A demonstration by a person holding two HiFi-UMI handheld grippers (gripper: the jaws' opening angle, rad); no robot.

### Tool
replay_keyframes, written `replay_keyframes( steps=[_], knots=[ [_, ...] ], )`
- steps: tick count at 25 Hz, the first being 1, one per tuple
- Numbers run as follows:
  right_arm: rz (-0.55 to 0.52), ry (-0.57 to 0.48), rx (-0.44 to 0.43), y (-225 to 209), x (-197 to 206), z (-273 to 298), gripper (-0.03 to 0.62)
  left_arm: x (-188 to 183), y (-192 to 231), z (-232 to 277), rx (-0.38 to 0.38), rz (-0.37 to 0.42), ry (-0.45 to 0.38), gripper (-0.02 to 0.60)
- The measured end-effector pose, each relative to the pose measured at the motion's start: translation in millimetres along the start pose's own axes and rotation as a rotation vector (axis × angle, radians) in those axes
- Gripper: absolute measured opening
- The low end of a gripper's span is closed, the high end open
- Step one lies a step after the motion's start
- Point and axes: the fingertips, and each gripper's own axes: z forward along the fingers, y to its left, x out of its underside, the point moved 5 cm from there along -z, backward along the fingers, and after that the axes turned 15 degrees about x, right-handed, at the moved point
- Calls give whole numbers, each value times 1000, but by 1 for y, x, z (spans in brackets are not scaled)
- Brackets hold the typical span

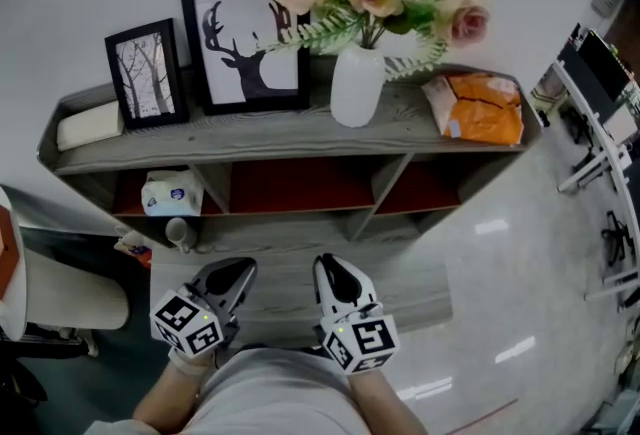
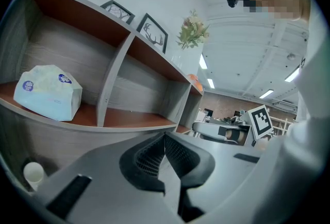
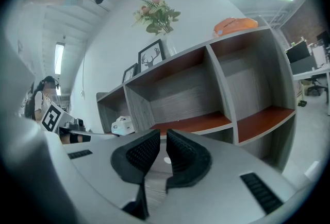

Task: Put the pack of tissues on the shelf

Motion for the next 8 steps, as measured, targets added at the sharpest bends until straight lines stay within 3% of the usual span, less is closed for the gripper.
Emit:
replay_keyframes(
  steps=[8],
  knots=[
    [-6,-4,9,10,2,3,49,-1,8,-10,9,5,-4,17]
  ],
)
